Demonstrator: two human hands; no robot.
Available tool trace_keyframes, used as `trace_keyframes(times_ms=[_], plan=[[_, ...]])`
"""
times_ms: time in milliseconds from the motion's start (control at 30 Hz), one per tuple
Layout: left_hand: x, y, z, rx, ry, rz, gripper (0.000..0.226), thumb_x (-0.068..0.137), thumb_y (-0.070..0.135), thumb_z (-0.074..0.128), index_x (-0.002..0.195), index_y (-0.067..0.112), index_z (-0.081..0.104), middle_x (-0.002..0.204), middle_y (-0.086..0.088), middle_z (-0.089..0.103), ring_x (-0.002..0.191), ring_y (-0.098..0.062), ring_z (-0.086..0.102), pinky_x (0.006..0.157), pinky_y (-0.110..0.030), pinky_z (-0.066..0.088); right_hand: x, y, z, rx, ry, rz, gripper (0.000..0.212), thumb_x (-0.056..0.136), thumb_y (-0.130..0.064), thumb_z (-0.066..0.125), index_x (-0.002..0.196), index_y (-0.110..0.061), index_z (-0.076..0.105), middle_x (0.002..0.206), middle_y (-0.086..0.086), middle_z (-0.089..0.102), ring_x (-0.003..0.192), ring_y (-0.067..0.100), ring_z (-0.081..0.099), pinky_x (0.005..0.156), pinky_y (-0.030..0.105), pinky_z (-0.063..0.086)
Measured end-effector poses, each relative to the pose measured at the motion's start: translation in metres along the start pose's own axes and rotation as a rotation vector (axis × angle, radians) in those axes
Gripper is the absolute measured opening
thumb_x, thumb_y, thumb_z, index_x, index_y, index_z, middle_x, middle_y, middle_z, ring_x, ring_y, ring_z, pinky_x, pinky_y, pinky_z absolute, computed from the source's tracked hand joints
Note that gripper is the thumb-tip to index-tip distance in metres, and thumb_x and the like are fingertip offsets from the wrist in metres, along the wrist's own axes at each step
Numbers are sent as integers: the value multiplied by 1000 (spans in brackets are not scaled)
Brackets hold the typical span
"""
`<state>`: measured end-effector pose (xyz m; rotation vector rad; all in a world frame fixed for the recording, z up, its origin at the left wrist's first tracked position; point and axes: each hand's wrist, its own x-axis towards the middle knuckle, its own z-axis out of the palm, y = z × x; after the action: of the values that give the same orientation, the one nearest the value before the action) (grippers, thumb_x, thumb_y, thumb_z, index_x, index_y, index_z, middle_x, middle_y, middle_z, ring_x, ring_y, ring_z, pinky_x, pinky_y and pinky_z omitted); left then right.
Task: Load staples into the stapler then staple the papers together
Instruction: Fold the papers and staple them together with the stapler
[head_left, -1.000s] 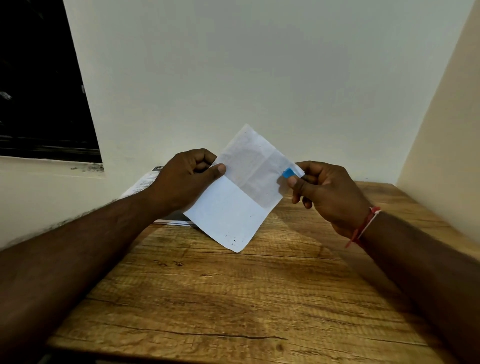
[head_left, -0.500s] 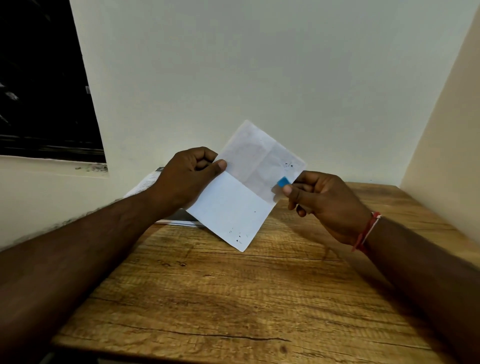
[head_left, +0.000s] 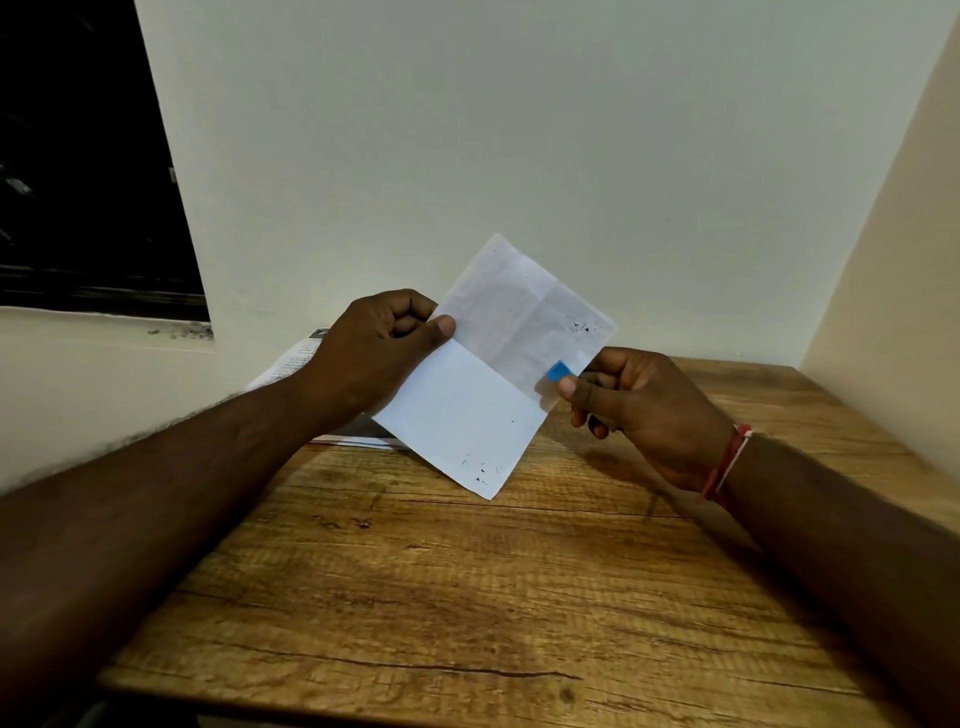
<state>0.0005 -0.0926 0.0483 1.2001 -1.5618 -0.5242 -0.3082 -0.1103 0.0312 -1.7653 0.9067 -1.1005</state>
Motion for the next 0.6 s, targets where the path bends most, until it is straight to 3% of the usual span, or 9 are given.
trace_keyframes(times_ms=[267,433,600], plan=[[2,-3,4,-5,-29,1,20,107,36,77,101,17,76,94,-9,85,84,-26,83,78,-39,61,0,1,0,-25,-14,-5,9,99,-11,77,108,-12,80,74,11,72,62,12,66,57,28,51],[0,-3,3,-9,-27,-5,19,106,37,77,101,19,77,94,-6,86,90,-33,83,80,-42,62,0,0,2,-38,26,-14,14,99,-10,77,113,-7,79,80,18,74,65,17,67,58,32,50],[-1,1,4,-15,-19,-2,17,107,35,76,98,20,76,94,-6,86,81,-21,81,76,-37,60,0,-5,3,-63,74,-46,7,99,-6,77,106,-10,79,76,27,74,65,23,68,55,30,49]])
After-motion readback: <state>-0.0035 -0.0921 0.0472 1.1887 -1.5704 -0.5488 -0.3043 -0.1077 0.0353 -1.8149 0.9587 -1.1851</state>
